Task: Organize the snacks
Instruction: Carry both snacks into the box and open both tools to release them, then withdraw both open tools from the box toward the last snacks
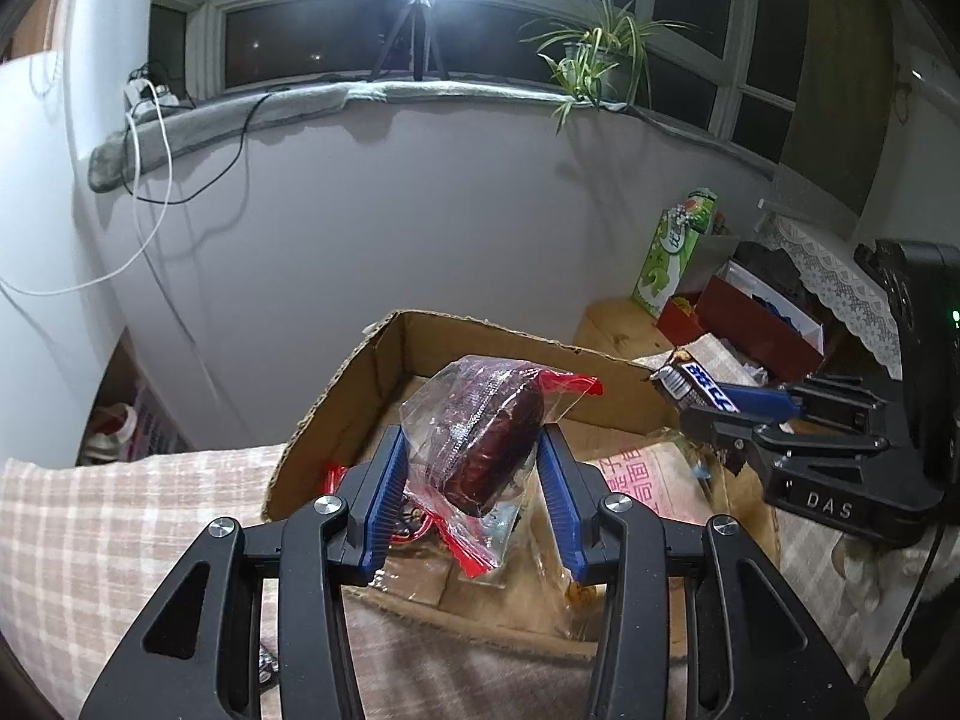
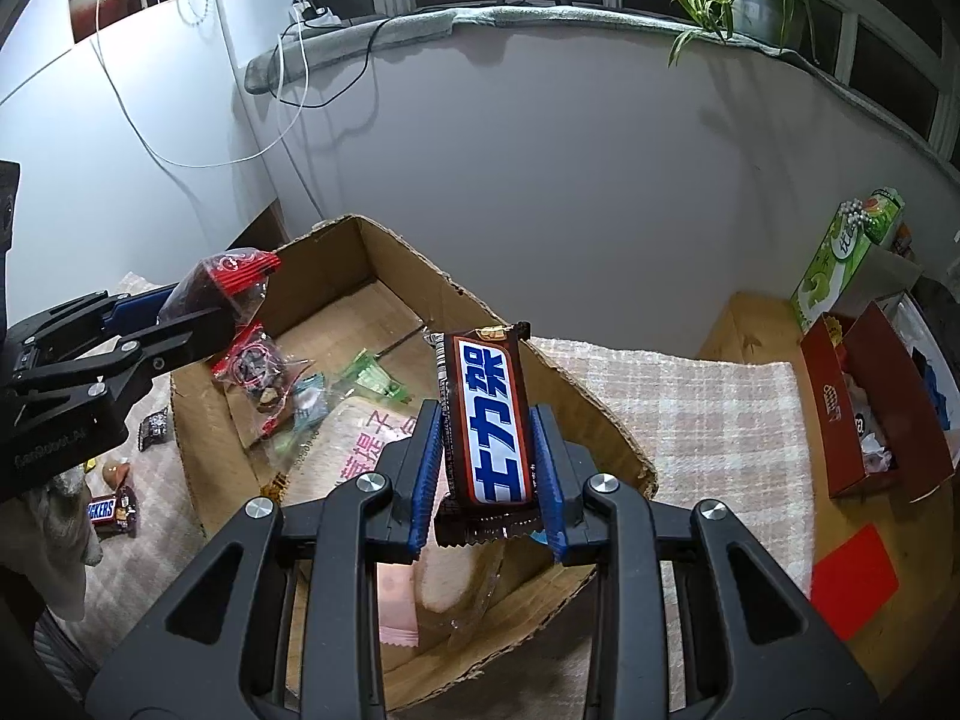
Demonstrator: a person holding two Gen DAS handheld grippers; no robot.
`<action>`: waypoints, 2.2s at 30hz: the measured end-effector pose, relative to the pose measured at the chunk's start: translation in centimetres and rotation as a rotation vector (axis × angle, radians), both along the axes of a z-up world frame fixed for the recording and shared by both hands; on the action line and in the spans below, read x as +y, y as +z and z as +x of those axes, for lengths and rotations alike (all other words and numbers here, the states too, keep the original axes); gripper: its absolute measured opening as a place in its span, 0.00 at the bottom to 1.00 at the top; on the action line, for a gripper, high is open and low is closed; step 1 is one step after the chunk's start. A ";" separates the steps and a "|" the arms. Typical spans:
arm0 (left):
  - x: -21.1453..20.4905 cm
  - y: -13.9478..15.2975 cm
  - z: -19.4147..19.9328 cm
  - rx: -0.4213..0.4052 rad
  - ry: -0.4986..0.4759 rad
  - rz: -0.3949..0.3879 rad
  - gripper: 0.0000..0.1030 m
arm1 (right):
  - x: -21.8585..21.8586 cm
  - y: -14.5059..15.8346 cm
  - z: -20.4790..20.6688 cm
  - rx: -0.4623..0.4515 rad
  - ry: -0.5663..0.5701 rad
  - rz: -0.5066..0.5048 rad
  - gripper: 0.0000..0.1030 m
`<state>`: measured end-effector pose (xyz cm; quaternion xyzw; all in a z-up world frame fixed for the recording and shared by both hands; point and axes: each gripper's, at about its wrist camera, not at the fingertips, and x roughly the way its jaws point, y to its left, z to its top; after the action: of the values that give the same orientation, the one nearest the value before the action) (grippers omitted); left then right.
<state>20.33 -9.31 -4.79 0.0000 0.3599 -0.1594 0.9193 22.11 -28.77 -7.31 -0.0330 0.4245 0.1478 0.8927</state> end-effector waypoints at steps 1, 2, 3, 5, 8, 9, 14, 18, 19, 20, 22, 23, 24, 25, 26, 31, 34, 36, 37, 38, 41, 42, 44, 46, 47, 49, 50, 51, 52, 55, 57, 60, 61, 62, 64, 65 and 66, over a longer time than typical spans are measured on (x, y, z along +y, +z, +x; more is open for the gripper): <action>0.0 -0.1 0.1 0.004 0.001 -0.002 0.41 | 0.0 0.0 0.1 0.001 0.000 0.000 0.29; -0.1 -0.1 0.2 0.006 0.003 0.000 0.41 | 0.0 0.0 0.1 0.001 -0.001 0.000 0.29; -0.2 -0.2 0.3 0.007 0.003 0.002 0.41 | -0.1 -0.1 0.1 0.001 -0.002 0.001 0.29; -0.3 -0.3 0.4 0.010 0.004 0.004 0.41 | -0.1 -0.2 0.2 0.003 -0.001 0.001 0.29; -0.4 -0.3 0.5 0.011 0.008 0.006 0.42 | 0.0 -0.3 0.3 0.008 0.004 0.003 0.29; -0.4 -0.3 0.5 0.011 0.009 0.007 0.42 | 0.0 -0.3 0.3 0.008 0.005 0.003 0.29; -0.7 -0.1 0.3 0.001 0.007 0.021 0.44 | 0.1 0.1 -0.1 -0.010 0.004 0.004 0.29; -0.7 0.1 0.1 -0.004 0.009 0.020 0.45 | 0.3 0.6 -0.6 -0.018 0.006 0.002 0.29; -0.6 0.1 0.1 -0.005 0.010 0.017 0.45 | 0.3 0.7 -0.7 -0.020 0.007 0.002 0.29; -0.5 0.3 -0.1 -0.008 0.012 0.014 0.45 | 0.3 0.8 -0.8 -0.021 0.008 0.002 0.29; -0.5 0.5 -0.3 -0.013 0.012 0.011 0.45 | 0.3 1.1 -1.1 -0.025 0.007 0.003 0.30; -0.5 0.7 -0.5 -0.017 0.011 0.011 0.45 | 0.3 1.3 -1.3 -0.027 0.007 0.002 0.30; -0.5 0.9 -0.6 -0.021 0.009 0.011 0.45 | 0.4 1.4 -1.6 -0.030 0.008 0.002 0.30; -0.5 1.0 -0.9 -0.026 0.007 0.011 0.45 | 0.4 1.6 -1.6 -0.031 0.009 0.002 0.30; -0.5 1.2 -1.0 -0.029 0.006 0.011 0.45 | 0.5 1.7 -1.8 -0.032 0.010 0.002 0.30; -0.5 2.2 -2.2 -0.052 0.001 0.003 0.45 | 0.9 2.8 -3.1 -0.050 0.018 0.000 0.30; -0.3 3.0 -3.1 -0.067 0.001 -0.005 0.45 | 1.1 3.6 -4.1 -0.065 0.025 0.001 0.30; -0.1 3.5 -4.0 -0.080 0.001 -0.007 0.45 | 1.4 4.2 -4.8 -0.077 0.031 0.002 0.30; 0.0 3.8 -4.4 -0.087 0.002 -0.008 0.45 | 1.5 4.4 -5.2 -0.082 0.035 0.002 0.30; 0.1 4.1 -4.9 -0.094 0.002 -0.011 0.45 | 1.7 4.6 -5.4 -0.086 0.038 0.003 0.30; 0.6 4.6 -6.1 -0.104 0.003 -0.023 0.45 | 2.1 5.3 -6.6 -0.100 0.047 0.007 0.43; 0.9 4.8 -6.6 -0.108 0.005 -0.029 0.45 | 2.3 5.6 -7.2 -0.110 0.050 0.009 0.49; 1.7 5.1 -7.7 -0.115 0.008 -0.041 0.45 | 2.6 5.8 -8.0 -0.128 0.058 0.011 0.56; 2.5 5.3 -8.5 -0.117 0.016 -0.050 0.46 | 3.2 6.1 -8.9 -0.133 0.073 0.016 0.56; 3.2 5.4 -9.0 -0.117 0.023 -0.056 0.50 | 3.5 6.1 -9.3 -0.134 0.083 0.020 0.56; 4.4 5.5 -9.7 -0.117 0.039 -0.067 0.50 | 4.0 6.1 -10.2 -0.135 0.100 0.024 0.57; 5.2 5.4 -10.1 -0.115 0.044 -0.073 0.50 | 4.3 6.1 -10.5 -0.133 0.108 0.027 0.58; 6.1 5.4 -10.6 -0.114 0.052 -0.075 0.50 | 4.7 5.9 -10.9 -0.130 0.118 0.031 0.58; 6.6 5.4 -10.9 -0.115 0.060 -0.073 0.50 | 4.9 5.8 -11.1 -0.127 0.127 0.035 0.58; 9.2 5.1 -12.3 -0.115 0.100 -0.083 0.50 | 6.1 5.3 -12.0 -0.114 0.162 0.042 0.58; 10.9 4.6 -13.2 -0.106 0.132 -0.091 0.50 | 7.1 4.9 -12.4 -0.103 0.187 0.046 0.58; 13.4 3.6 -14.4 -0.086 0.175 -0.094 0.50 | 8.8 4.2 -12.9 -0.087 0.231 0.039 0.58; 14.0 3.4 -14.8 -0.081 0.187 -0.093 0.50 | 9.4 4.0 -13.1 -0.083 0.242 0.036 0.58; 14.7 3.0 -15.1 -0.074 0.204 -0.092 0.50 | 9.8 3.7 -13.3 -0.078 0.253 0.035 0.58; 16.1 2.4 -15.7 -0.059 0.231 -0.091 0.50 | 11.0 3.1 -13.5 -0.065 0.277 0.034 0.58; 16.7 2.0 -15.9 -0.051 0.245 -0.090 0.50 | 11.5 2.9 -13.5 -0.058 0.286 0.034 0.58; 17.4 1.5 -16.2 -0.041 0.261 -0.092 0.50 | 12.0 2.6 -13.6 -0.050 0.296 0.035 0.58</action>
<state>4.09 8.05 -3.27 -0.0858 0.3302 -0.0546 0.9384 8.51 -16.75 -4.74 -0.0831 0.3899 0.2845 0.8718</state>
